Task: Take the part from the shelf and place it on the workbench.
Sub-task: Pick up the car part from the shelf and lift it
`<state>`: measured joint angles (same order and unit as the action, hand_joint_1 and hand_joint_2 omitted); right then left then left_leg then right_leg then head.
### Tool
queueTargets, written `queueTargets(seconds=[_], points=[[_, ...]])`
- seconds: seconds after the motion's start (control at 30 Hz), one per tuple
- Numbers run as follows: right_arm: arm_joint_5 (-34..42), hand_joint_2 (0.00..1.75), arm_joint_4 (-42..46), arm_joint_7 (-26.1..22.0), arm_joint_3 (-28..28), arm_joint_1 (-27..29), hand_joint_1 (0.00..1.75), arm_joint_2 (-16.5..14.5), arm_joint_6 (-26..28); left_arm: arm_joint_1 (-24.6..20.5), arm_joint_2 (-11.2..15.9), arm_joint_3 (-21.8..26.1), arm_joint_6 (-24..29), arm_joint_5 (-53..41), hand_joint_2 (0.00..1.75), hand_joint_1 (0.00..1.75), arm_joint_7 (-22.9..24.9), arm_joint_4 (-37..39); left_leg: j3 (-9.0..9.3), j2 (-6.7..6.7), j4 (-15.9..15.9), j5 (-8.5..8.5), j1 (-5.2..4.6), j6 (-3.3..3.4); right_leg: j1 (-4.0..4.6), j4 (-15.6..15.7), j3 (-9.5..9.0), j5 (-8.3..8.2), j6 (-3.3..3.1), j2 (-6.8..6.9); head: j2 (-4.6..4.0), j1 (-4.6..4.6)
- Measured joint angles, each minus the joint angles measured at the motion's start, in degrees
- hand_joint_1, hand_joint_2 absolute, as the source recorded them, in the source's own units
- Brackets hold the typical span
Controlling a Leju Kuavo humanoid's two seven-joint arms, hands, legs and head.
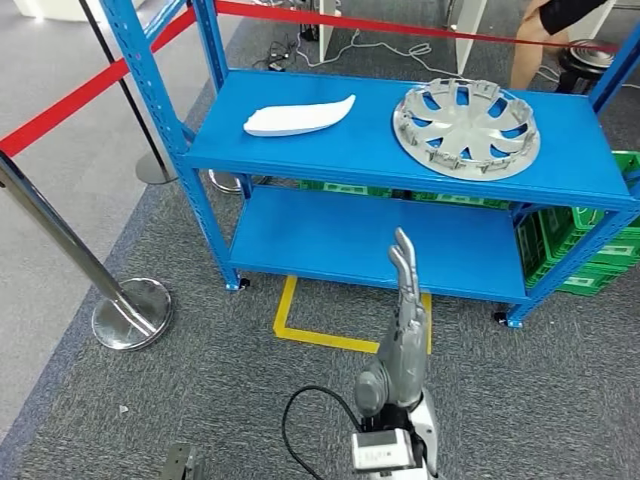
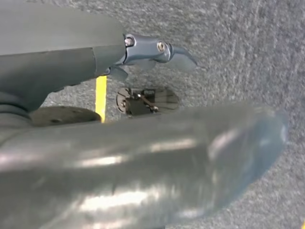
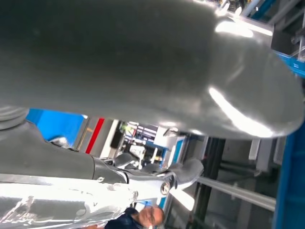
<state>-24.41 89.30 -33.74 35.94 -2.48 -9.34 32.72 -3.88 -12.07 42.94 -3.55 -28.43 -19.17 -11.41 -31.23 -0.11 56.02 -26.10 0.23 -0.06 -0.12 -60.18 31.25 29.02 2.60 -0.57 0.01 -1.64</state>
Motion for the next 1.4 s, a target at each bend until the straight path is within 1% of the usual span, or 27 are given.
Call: queueTargets(seconds=[0.03,0.13,0.17,0.2,0.23,0.27,0.33,0.37,0.43,0.5,0.53,0.63,0.67,0.7,0.73,0.8,0.83,0.9,0.97,1.03,1.13,1.17,1.2,1.23,1.3,1.37,1.4], points=[[0.0,0.0,0.0,0.0,0.0,0.0,0.0,0.0,0.0,0.0,0.0,0.0,0.3,0.0,0.0,0.0,0.2,0.0,0.59,0.0,0.0,-0.09,0.06,0.23,-0.03,-2.5,1.34,0.93,0.18,0.09,0.0,0.11],[0.1,0.0,0.0,0.1,0.1,0.0,0.0,0.1,0.0,0.0,0.0,0.2,1.0,0.0,0.0,0.0,0.7,0.0,1.74,-0.01,0.0,-1.36,0.05,0.55,0.0,-12.7,8.48,4.56,0.41,0.14,-0.01,0.44],[0.1,0.0,0.0,0.1,0.1,0.0,0.0,0.1,0.0,0.1,0.0,0.3,1.1,-0.1,0.0,0.0,0.8,0.0,2.3,-0.05,0.0,-1.89,0.04,0.54,0.01,-13.9,10.1,4.89,0.42,0.14,-0.01,0.46],[0.1,0.0,0.0,0.1,0.1,0.0,0.0,0.1,0.0,0.1,0.0,0.4,1.4,-0.2,0.0,0.0,0.9,0.0,3.04,-0.13,0.0,-2.47,0.04,0.49,0.01,-13.1,10.71,4.0,0.37,0.14,-0.01,0.48],[0.1,0.0,0.0,0.1,0.1,0.0,0.0,0.1,0.0,0.2,0.0,0.5,1.7,-0.3,0.0,0.0,1.0,0.0,3.93,-0.21,0.0,-3.15,0.05,0.39,0.01,-10.3,10.37,1.85,0.22,0.14,-0.01,0.52],[0.1,0.0,0.0,0.1,0.1,0.0,0.0,0.1,0.0,0.2,0.0,0.5,2.1,-0.4,0.0,0.0,1.1,0.0,4.76,-0.29,0.0,-3.87,0.05,0.23,0.01,-6.6,9.55,-1.39,-0.02,0.16,-0.01,0.57],[0.1,0.0,0.0,0.2,0.1,-0.1,0.0,0.2,0.1,0.1,0.0,0.6,3.0,-0.5,0.0,0.0,1.5,0.0,5.95,-0.46,0.1,-5.19,-0.05,-0.38,0.18,-1.2,8.21,-5.88,-0.67,0.19,-0.01,0.65],[0.1,0.0,0.0,0.2,0.2,-0.1,0.0,0.3,0.1,0.0,0.0,0.7,3.4,-0.6,0.0,0.0,1.7,0.0,6.16,-0.48,0.0,-5.6,-0.08,-0.72,0.31,-0.3,8.04,-6.91,-1.05,0.16,-0.01,0.66],[0.1,0.0,0.0,0.2,0.3,-0.1,0.0,0.3,0.2,-0.2,0.0,0.9,3.9,-0.6,0.0,0.0,1.9,0.0,6.24,-0.46,0.1,-5.68,-0.08,-1.41,0.42,-0.4,7.89,-6.89,-1.77,0.01,-0.01,0.63],[0.1,0.0,0.0,0.2,0.4,-0.2,0.0,0.3,0.2,-0.3,0.0,0.9,4.1,-0.7,0.0,0.0,1.9,0.0,4.93,-0.38,2.5,-5.42,-0.05,-2.07,0.18,0.1,7.38,-6.76,-2.31,-0.01,-0.01,0.55],[0.1,0.0,0.0,0.2,0.5,-0.2,0.0,0.3,0.2,-0.4,0.0,0.9,4.1,-0.7,0.0,0.0,1.9,0.0,3.22,-0.36,5.3,-5.98,-0.03,-2.39,0.02,0.3,7.06,-6.63,-2.55,0.02,-0.01,0.49],[0.1,0.0,0.0,0.2,0.5,-0.2,0.0,0.3,0.2,-0.4,0.0,0.9,4.2,-0.9,0.0,0.0,1.9,0.0,-3.96,-0.33,15.2,-10.23,0.07,-3.02,-0.07,0.5,6.62,-6.12,-3.07,-0.01,-0.01,0.38],[0.1,0.0,0.0,0.2,0.5,-0.2,0.0,0.3,0.2,-0.3,0.0,1.0,4.1,-1.0,0.0,0.0,1.8,0.0,-5.62,-0.33,16.6,-10.58,0.08,-3.05,-0.07,0.5,6.49,-5.92,-3.12,-0.13,-0.01,0.35],[0.1,0.0,0.0,0.2,0.5,-0.2,0.0,0.3,0.2,-0.3,0.0,1.0,4.0,-1.0,0.0,0.0,1.8,0.0,-6.34,-0.33,16.2,-9.54,0.09,-2.99,-0.06,0.5,6.29,-5.73,-3.1,-0.25,-0.01,0.36],[0.1,0.0,0.0,0.2,0.5,-0.2,0.0,0.3,0.3,-0.3,0.1,1.0,3.8,-1.1,0.0,0.0,1.7,0.0,-6.12,-0.33,14.0,-7.33,0.08,-2.84,-0.06,0.5,6.02,-5.51,-3.02,-0.37,-0.01,0.36],[0.0,0.0,0.0,0.2,0.5,-0.2,0.0,0.3,0.4,-0.4,0.1,1.0,3.3,-1.1,0.0,0.0,1.5,0.0,-3.8,-0.19,6.8,-2.33,-0.02,-2.31,0.02,0.5,5.4,-5.1,-2.67,-0.48,-0.01,0.37],[0.0,0.0,0.1,0.2,0.5,-0.2,0.0,0.3,0.4,-0.5,0.1,1.0,3.0,-1.1,0.0,0.0,1.3,0.0,-2.73,-0.09,3.8,-1.23,-0.11,-2.01,0.1,0.5,5.2,-4.95,-2.4,-0.5,-0.01,0.39],[0.0,0.0,0.1,0.2,0.5,-0.2,0.0,0.3,0.5,-0.6,0.1,1.0,2.8,-1.1,0.0,0.0,1.2,0.0,-1.73,0.04,0.7,-0.76,-0.3,-1.31,0.26,0.7,4.89,-5.04,-1.61,-0.46,-0.01,0.42],[0.0,0.0,0.1,0.2,0.5,-0.2,0.0,0.3,0.5,-0.5,0.0,1.0,2.7,-1.2,0.0,0.0,1.1,0.0,-1.21,-0.03,0.2,-0.24,-0.22,-0.5,0.26,0.7,4.57,-5.16,-0.75,-0.31,-0.01,0.48],[0.0,0.0,0.1,0.2,0.5,-0.2,0.0,0.3,0.5,-0.4,0.0,1.0,2.7,-1.2,0.0,0.0,1.0,0.0,-0.47,-0.03,0.0,0.09,-0.07,0.16,0.17,-1.6,5.28,-3.57,-0.15,-0.07,-0.01,0.73],[0.0,0.0,0.1,0.2,0.5,-0.2,0.0,0.3,0.5,-0.4,0.0,1.0,2.7,-1.2,0.0,0.0,1.0,0.0,0.1,0.01,0.1,-0.19,-0.07,0.53,0.09,-12.0,10.44,1.55,0.31,0.08,-0.01,0.99],[0.0,0.0,0.1,0.2,0.5,-0.2,0.0,0.4,0.5,-0.3,0.0,1.0,2.6,-1.2,0.0,0.0,1.0,0.0,0.27,0.01,0.1,-0.35,-0.07,0.53,0.07,-14.4,11.87,2.29,0.41,0.09,-0.01,1.02],[0.0,0.0,0.1,0.2,0.5,-0.2,0.0,0.4,0.5,-0.3,0.0,1.1,2.6,-1.2,0.0,0.0,1.0,0.0,0.53,0.0,0.1,-0.56,-0.06,0.48,0.04,-14.7,12.28,1.87,0.47,0.1,-0.01,1.05],[0.0,0.0,0.1,0.2,0.5,-0.2,0.0,0.4,0.5,-0.2,0.0,1.1,2.6,-1.2,0.0,0.0,1.0,0.0,0.92,-0.04,0.1,-0.85,-0.03,0.37,-0.01,-12.7,11.55,0.36,0.48,0.11,-0.01,1.04],[0.0,0.0,0.1,0.2,0.5,-0.2,0.0,0.4,0.5,-0.1,0.0,1.1,2.5,-1.2,0.0,0.0,1.0,0.0,1.95,-0.13,0.1,-1.68,0.06,-0.05,-0.08,-5.0,8.06,-3.75,0.46,0.1,-0.01,1.07],[0.0,0.0,0.1,0.2,0.5,-0.2,0.0,0.4,0.6,-0.2,0.0,1.1,2.4,-1.2,0.0,0.0,1.0,0.0,2.58,-0.17,0.1,-2.47,0.01,-0.74,0.04,0.0,5.63,-4.79,-0.21,0.09,-0.01,1.05],[0.0,0.0,0.1,0.2,0.5,-0.2,0.0,0.4,0.6,-0.2,0.0,1.1,2.3,-1.2,0.0,0.0,1.0,0.0,2.79,-0.16,0.1,-2.66,-0.04,-1.12,0.15,0.5,5.3,-4.37,-0.76,0.06,-0.01,1.0]])
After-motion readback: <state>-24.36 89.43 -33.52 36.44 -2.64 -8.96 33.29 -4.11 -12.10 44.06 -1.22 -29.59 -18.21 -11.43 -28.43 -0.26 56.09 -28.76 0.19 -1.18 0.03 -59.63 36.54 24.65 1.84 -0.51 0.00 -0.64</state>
